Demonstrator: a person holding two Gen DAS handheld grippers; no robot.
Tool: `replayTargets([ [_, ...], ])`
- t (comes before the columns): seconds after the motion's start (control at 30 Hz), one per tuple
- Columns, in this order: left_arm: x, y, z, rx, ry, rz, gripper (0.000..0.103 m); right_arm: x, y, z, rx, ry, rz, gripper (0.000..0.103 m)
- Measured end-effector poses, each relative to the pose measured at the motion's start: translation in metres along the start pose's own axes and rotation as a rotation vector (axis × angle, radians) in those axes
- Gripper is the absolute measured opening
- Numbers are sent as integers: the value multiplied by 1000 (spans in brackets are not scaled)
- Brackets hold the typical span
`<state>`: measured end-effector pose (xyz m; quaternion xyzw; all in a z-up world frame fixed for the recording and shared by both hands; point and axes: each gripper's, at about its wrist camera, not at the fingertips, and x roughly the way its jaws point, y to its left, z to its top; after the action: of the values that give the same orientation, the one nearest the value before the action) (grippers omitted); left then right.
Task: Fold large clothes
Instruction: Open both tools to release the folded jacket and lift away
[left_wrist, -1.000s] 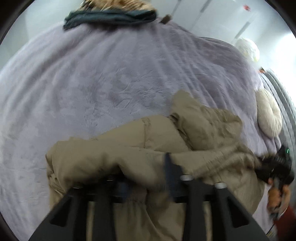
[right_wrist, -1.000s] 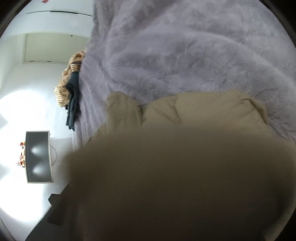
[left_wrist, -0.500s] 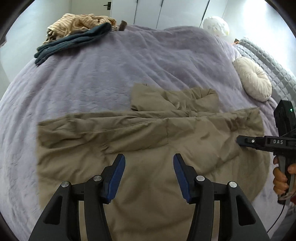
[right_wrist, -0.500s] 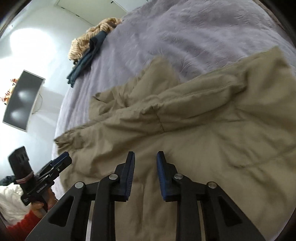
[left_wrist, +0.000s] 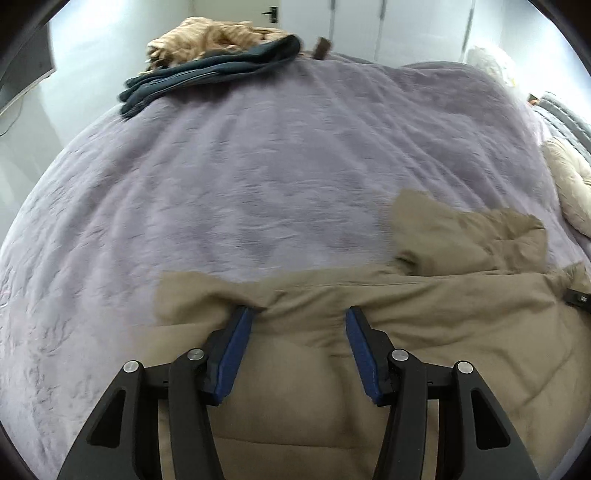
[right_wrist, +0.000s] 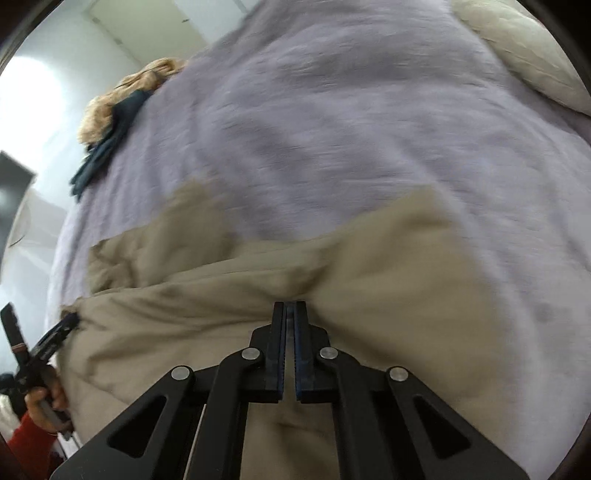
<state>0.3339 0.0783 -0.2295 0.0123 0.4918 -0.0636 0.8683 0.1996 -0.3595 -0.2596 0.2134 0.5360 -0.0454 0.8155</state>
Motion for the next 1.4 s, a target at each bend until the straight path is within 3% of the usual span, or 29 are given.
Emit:
replayTargets([
  [0.13,16,18,1,-50,27,1,56,6,-42,4,127,-5,-18,1],
  [0.27,39,20,8,-78,35,21,56,32,-58,10,210,3,-14,1],
  [0.67,69,25,12,-144,40,39,56,62,-52,20,191,-19,-79,1],
  [0.93,32,20,16,-148,52,108,56,22,-21,22,185,-50,-210,9],
  [1.0,14,20,14,-152,46,104,56,7,-9,18,143,-65,-217,13],
  [1.13,-11,17,6,-139,67,89,56,-27,3,0,131,-102,-203,50],
  [1.4,-52,1,-30,-117,116,65,56,-74,26,-52,109,-105,-165,51],
])
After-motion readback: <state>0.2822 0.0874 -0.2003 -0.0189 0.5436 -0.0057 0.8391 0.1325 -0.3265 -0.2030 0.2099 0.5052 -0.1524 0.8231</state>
